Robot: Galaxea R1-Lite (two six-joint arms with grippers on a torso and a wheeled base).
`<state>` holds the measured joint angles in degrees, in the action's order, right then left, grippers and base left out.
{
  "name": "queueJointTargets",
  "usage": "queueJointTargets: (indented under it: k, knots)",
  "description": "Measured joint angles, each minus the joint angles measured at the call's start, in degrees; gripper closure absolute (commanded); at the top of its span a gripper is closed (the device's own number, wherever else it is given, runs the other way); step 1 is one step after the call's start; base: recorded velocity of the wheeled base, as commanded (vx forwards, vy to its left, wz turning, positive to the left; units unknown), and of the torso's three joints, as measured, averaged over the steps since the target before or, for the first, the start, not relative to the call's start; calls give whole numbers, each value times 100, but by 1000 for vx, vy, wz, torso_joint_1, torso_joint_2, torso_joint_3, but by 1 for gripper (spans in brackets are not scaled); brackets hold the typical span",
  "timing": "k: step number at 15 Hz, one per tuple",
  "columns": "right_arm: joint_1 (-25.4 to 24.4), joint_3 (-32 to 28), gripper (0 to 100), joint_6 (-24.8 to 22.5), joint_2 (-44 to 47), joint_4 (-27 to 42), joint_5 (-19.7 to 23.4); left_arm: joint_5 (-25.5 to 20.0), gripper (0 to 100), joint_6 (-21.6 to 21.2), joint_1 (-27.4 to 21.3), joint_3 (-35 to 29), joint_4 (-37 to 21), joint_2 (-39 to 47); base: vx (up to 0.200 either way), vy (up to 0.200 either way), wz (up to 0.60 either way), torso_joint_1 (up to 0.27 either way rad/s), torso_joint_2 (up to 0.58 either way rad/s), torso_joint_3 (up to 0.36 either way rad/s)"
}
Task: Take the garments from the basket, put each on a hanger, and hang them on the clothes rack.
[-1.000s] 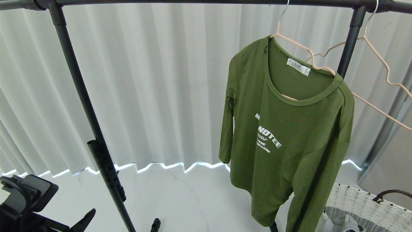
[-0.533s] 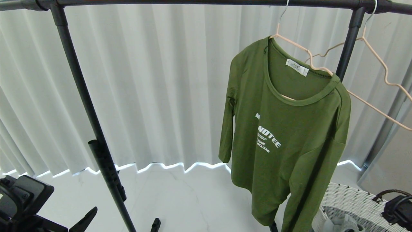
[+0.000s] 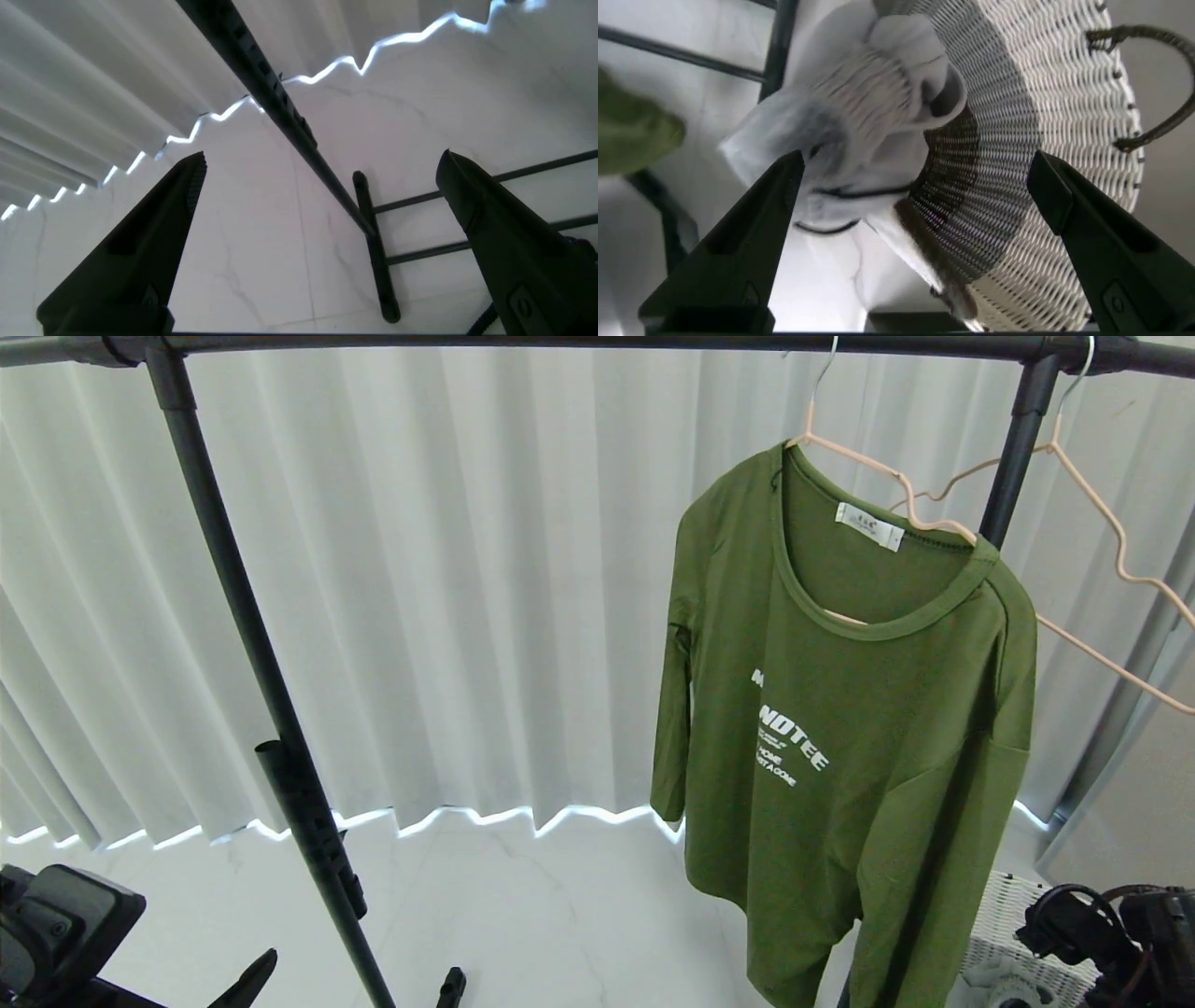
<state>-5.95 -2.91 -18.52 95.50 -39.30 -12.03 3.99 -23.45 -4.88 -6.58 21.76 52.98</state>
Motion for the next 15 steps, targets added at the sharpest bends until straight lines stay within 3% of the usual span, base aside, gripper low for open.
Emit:
queueJointTargets:
  k: [5, 6, 13, 15]
  knots:
    - [238, -46, 0, 7, 778, -714, 0, -110, 0, -9, -113, 89, 2, -34, 0, 0, 0, 0, 0, 0]
    - [243, -41, 100, 13, 825, -842, 0, -110, 0, -9, -176, 96, 2, -34, 0, 0, 0, 0, 0, 0]
    - [193, 39, 100, -22, 736, -996, -11, -110, 0, -27, -276, 122, 2, -41, 0, 0, 0, 0, 0, 0]
    - [94, -4, 100, -245, 424, -974, -4, -112, 0, -51, -278, 116, 2, -45, 0, 0, 0, 0, 0, 0]
